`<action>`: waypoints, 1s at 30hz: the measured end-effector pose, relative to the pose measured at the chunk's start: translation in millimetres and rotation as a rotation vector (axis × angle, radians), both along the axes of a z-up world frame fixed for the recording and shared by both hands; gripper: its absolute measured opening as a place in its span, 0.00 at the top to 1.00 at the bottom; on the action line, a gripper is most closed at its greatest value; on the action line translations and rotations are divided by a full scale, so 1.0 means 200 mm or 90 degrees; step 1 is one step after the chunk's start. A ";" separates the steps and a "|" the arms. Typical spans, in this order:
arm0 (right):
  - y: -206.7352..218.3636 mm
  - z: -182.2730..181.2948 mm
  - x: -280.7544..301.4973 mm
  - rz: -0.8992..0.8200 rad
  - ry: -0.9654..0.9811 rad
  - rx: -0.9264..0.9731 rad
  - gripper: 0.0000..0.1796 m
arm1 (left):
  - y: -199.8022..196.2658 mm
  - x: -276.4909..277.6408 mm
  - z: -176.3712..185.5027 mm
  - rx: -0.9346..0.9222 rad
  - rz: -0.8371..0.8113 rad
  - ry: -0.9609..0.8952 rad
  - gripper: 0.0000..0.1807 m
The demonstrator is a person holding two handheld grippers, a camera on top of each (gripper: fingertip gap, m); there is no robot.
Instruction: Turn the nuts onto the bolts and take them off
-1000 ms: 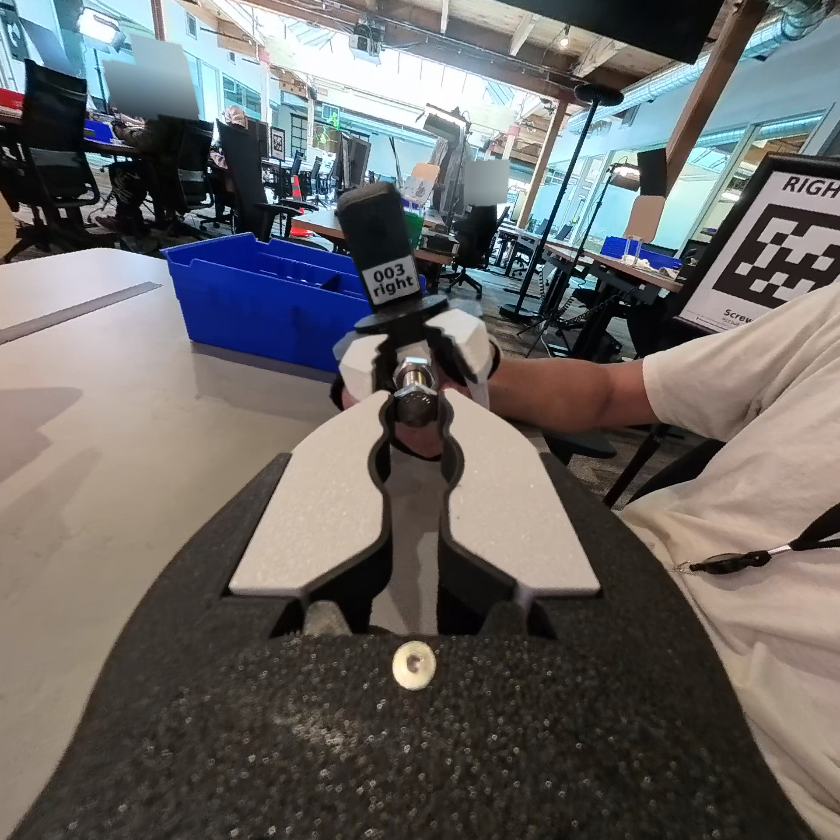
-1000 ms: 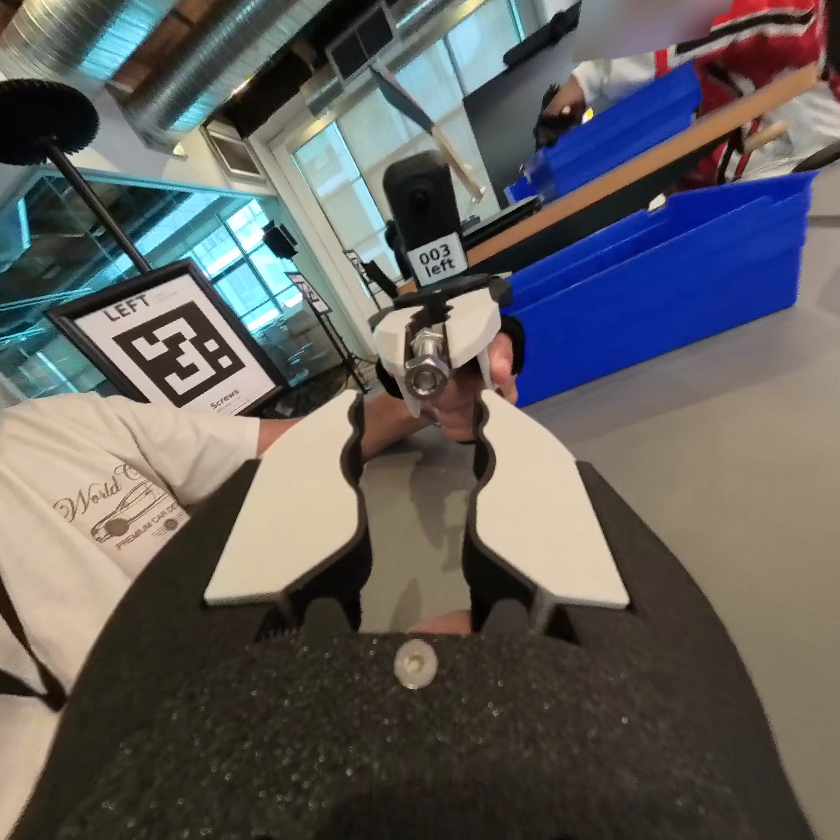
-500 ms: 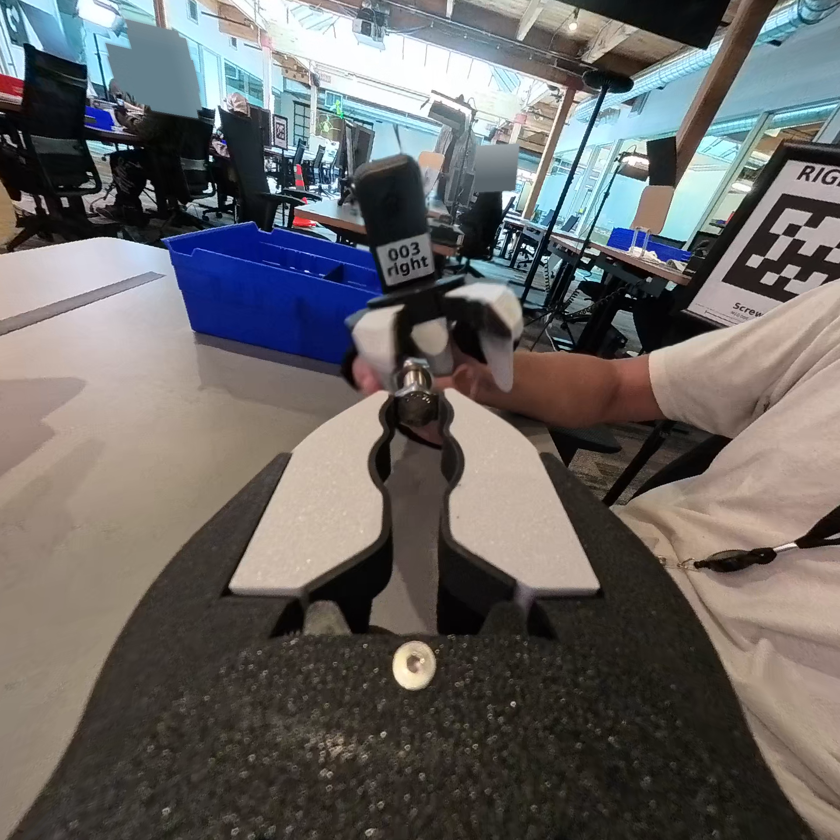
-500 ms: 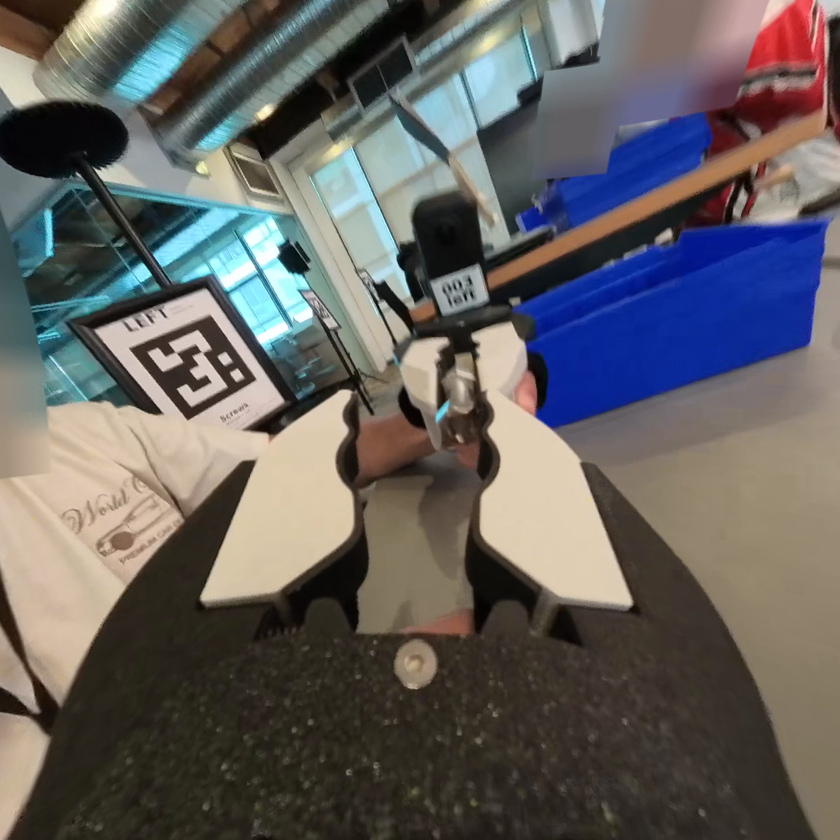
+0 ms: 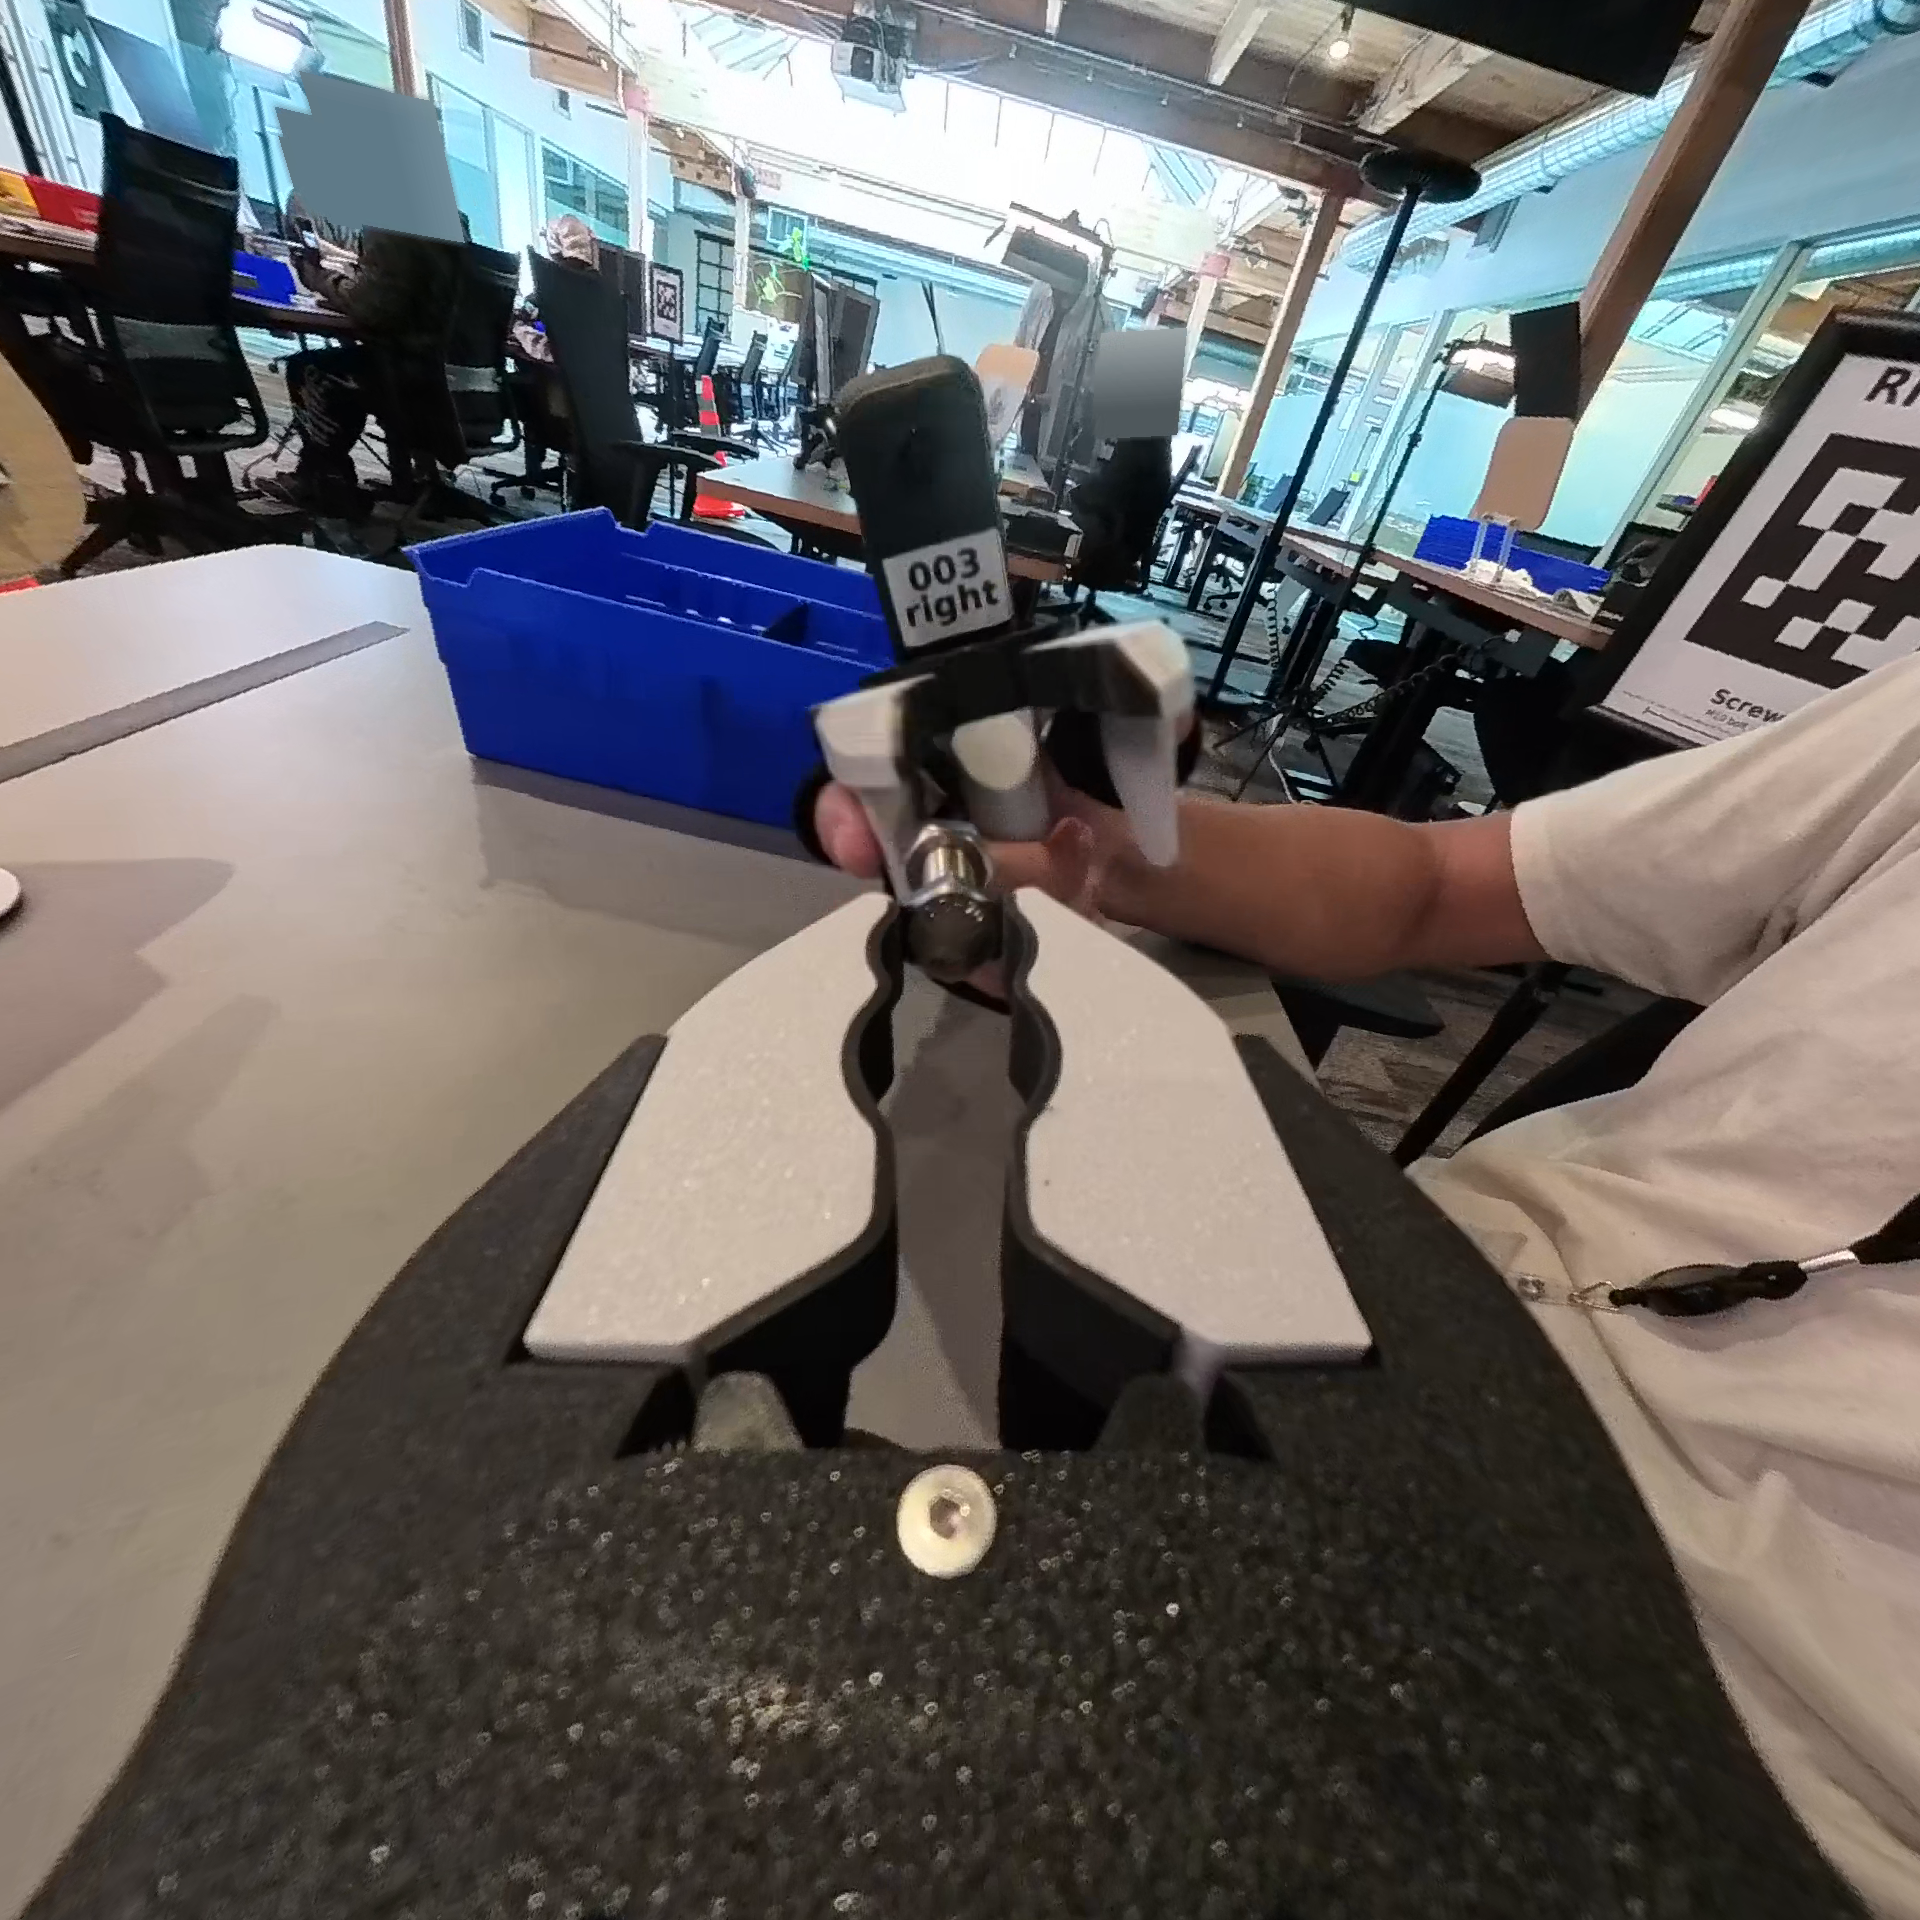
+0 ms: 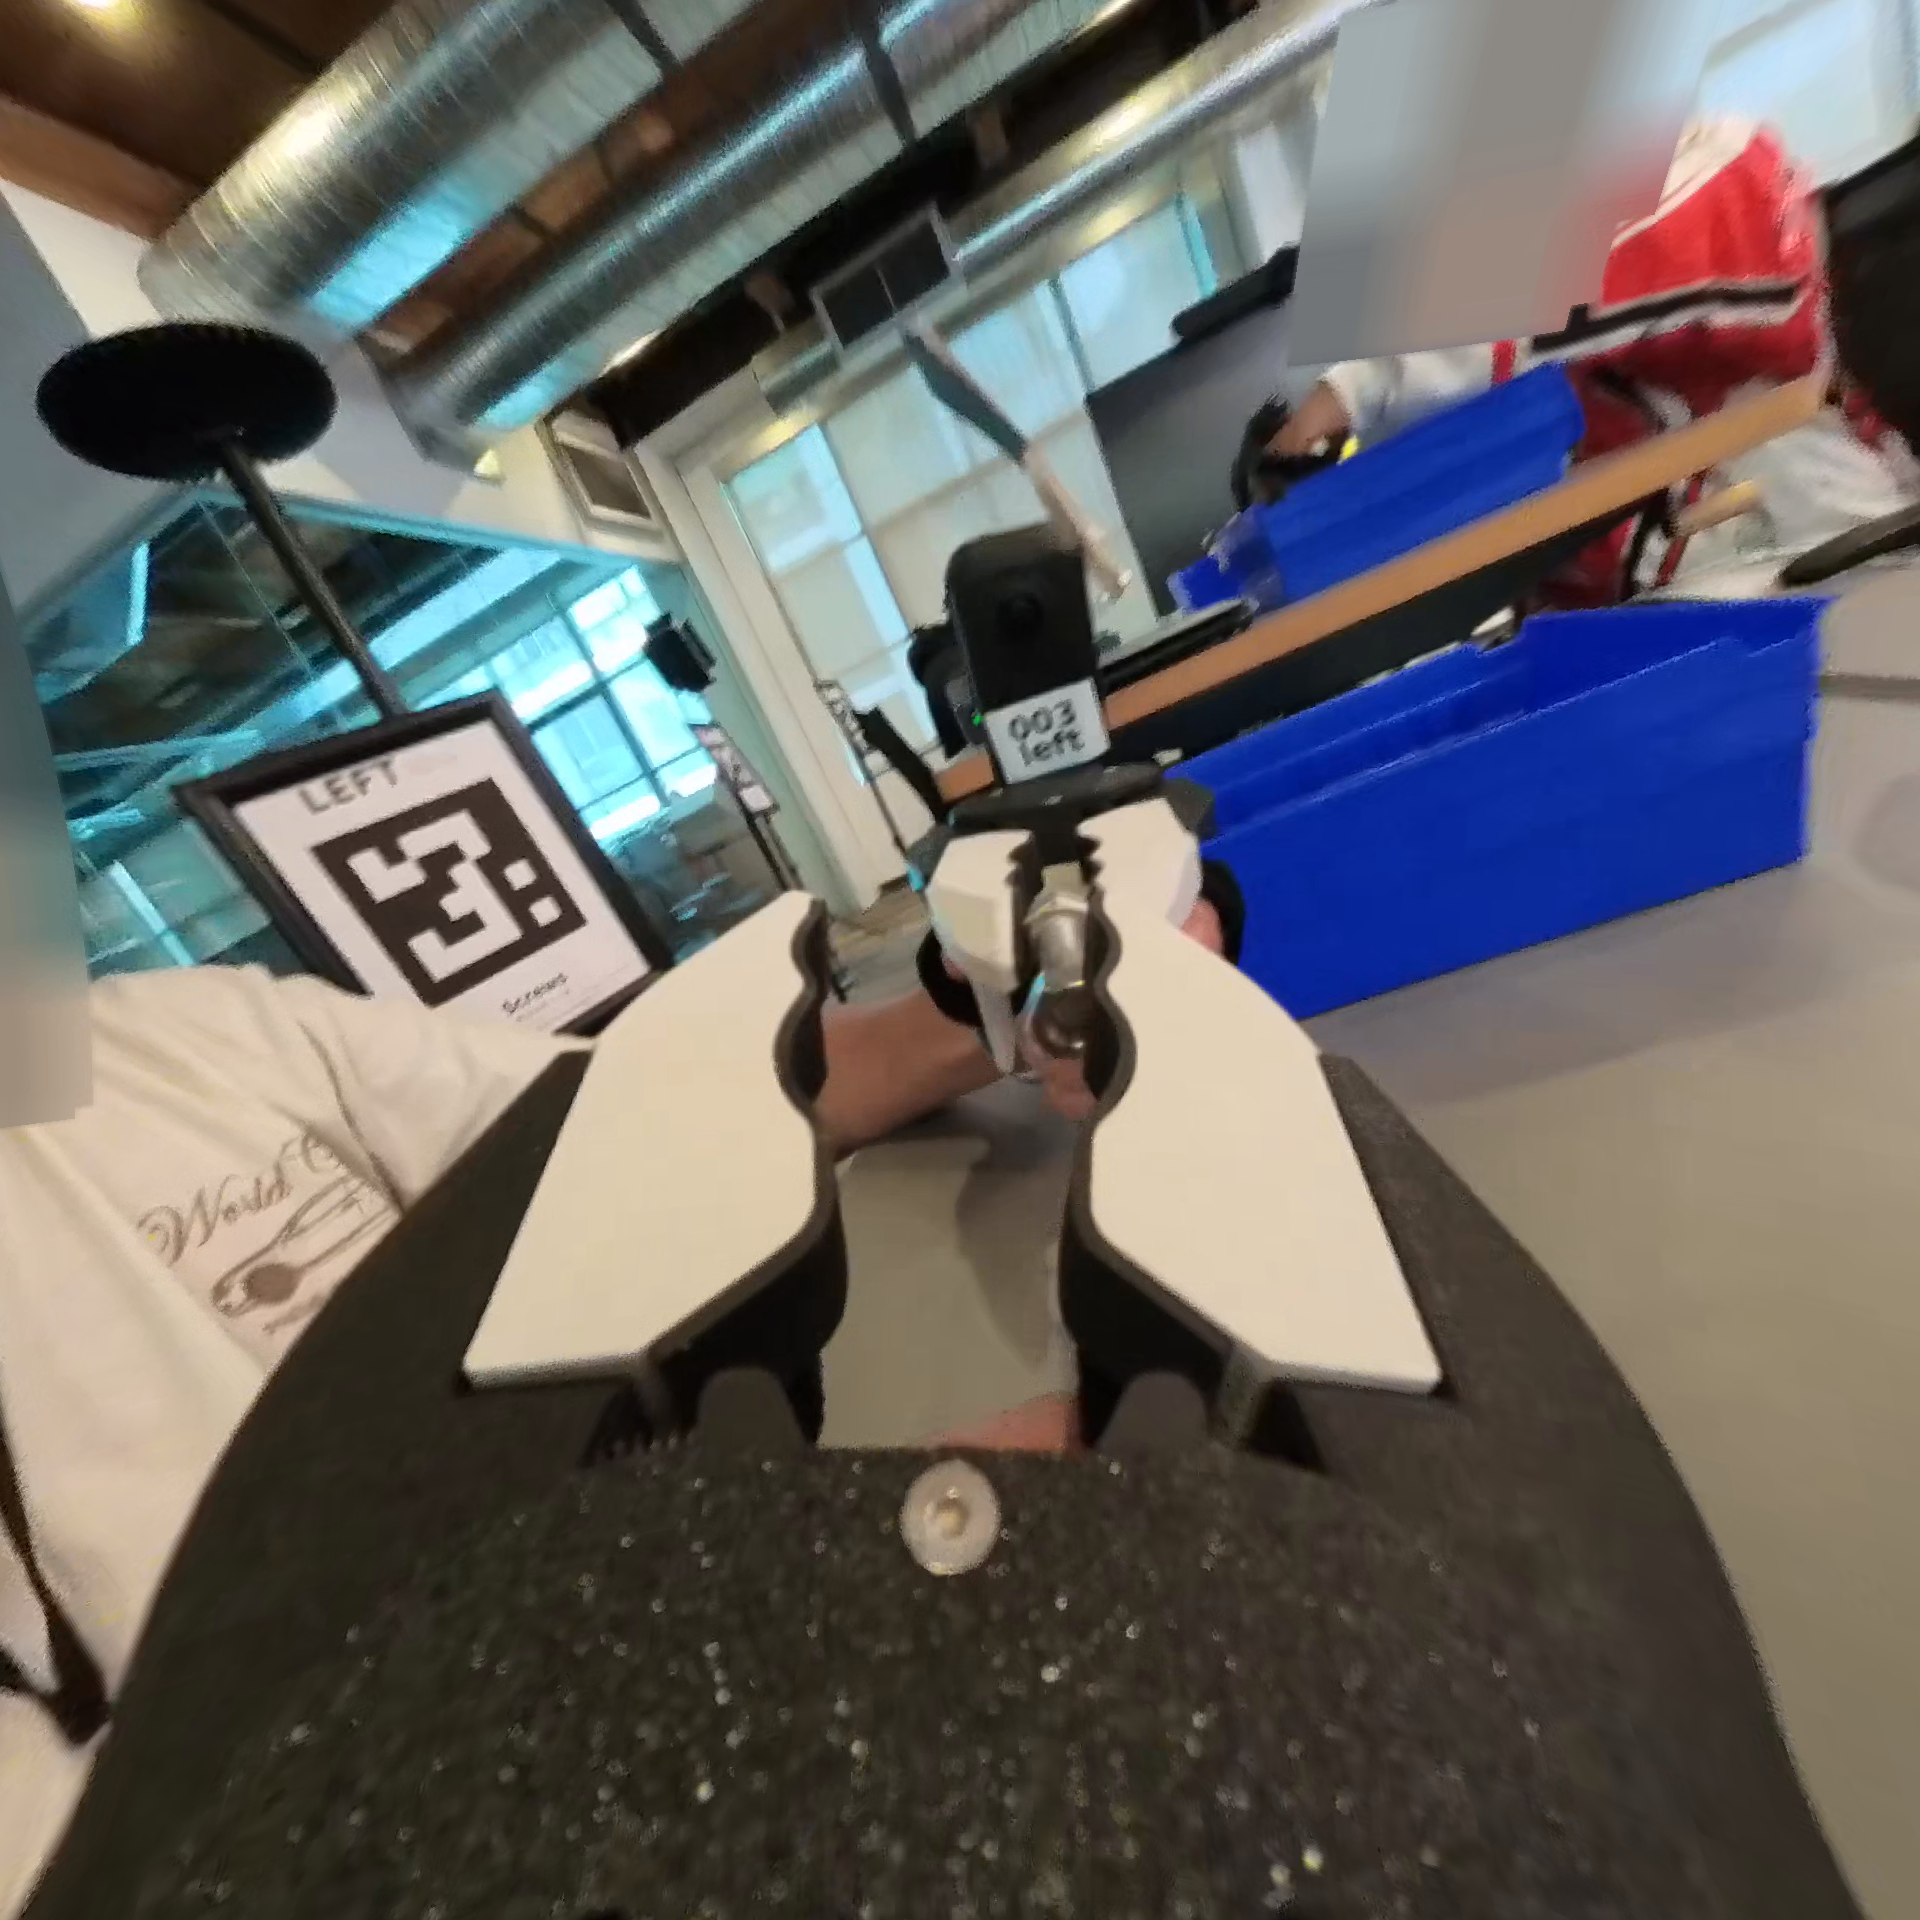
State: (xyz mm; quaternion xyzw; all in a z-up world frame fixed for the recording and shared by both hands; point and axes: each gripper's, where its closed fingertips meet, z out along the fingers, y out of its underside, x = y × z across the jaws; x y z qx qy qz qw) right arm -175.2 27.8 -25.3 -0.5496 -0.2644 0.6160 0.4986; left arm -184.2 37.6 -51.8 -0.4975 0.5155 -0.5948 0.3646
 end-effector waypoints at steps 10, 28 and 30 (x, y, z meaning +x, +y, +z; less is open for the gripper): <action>0.03 -0.16 -0.04 0.027 -0.073 -0.079 0.78 | 0.00 0.00 0.00 -0.004 -0.003 -0.002 0.91; 0.00 -0.20 0.00 -0.412 -0.589 0.926 0.90 | -0.09 -0.01 -0.05 -0.113 -0.121 0.045 0.91; 0.00 -0.19 0.01 -0.452 -0.623 1.010 0.90 | -0.10 0.00 -0.05 -0.112 -0.122 0.046 0.91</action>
